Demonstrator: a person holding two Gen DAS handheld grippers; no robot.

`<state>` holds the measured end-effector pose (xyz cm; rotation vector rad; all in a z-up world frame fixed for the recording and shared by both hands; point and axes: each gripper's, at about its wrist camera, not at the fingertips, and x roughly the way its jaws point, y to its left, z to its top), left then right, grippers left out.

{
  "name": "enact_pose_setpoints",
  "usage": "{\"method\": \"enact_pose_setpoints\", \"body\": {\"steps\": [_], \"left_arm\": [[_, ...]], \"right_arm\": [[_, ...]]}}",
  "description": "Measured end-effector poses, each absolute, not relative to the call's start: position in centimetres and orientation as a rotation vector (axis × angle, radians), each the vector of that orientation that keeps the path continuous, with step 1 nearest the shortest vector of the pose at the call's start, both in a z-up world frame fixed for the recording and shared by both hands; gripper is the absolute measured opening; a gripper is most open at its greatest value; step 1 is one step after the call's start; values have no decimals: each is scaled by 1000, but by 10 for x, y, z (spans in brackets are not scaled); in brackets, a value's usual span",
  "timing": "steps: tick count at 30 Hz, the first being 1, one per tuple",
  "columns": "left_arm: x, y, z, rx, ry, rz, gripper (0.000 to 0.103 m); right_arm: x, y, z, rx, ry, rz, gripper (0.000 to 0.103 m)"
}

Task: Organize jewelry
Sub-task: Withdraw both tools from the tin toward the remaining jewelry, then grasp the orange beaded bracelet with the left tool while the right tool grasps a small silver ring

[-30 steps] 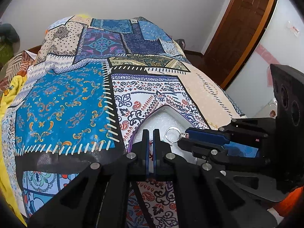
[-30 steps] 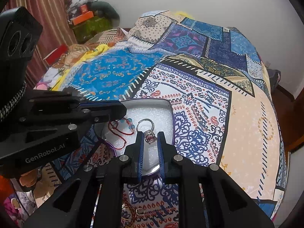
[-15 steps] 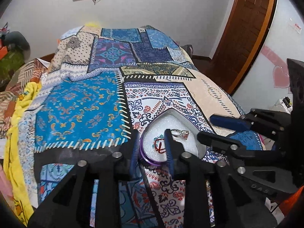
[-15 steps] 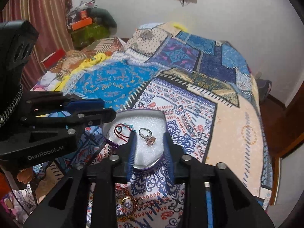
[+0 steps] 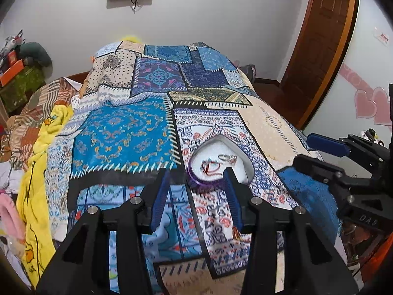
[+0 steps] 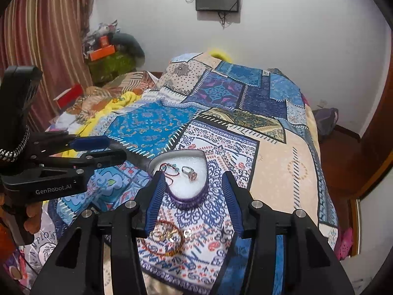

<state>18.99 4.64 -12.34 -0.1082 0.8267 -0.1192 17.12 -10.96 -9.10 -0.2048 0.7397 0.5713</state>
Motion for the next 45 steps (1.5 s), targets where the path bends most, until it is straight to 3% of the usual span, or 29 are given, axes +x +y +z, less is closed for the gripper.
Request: {"method": "enact_pose_setpoints", "body": {"steps": [22,26,31,34,45], "left_arm": [[180,10,-198,-166,1074,-238,44],[182,5,-207,-164,1094,-256,28],[183,1,-209,-155,1075,-254,20],[184,0,-211,-152,1069,-253,7],[180,13,-190,-185,979,-261,6]], "right_arm": [[157,-147,-128,-189,831,483,44],[160,-153,-138,-186,861,480,44],[162,-156,-151,-190,898,482,44],[164,-157,-158,-190,919,489,44],[164,-140,-172,-256,940,555,44]]}}
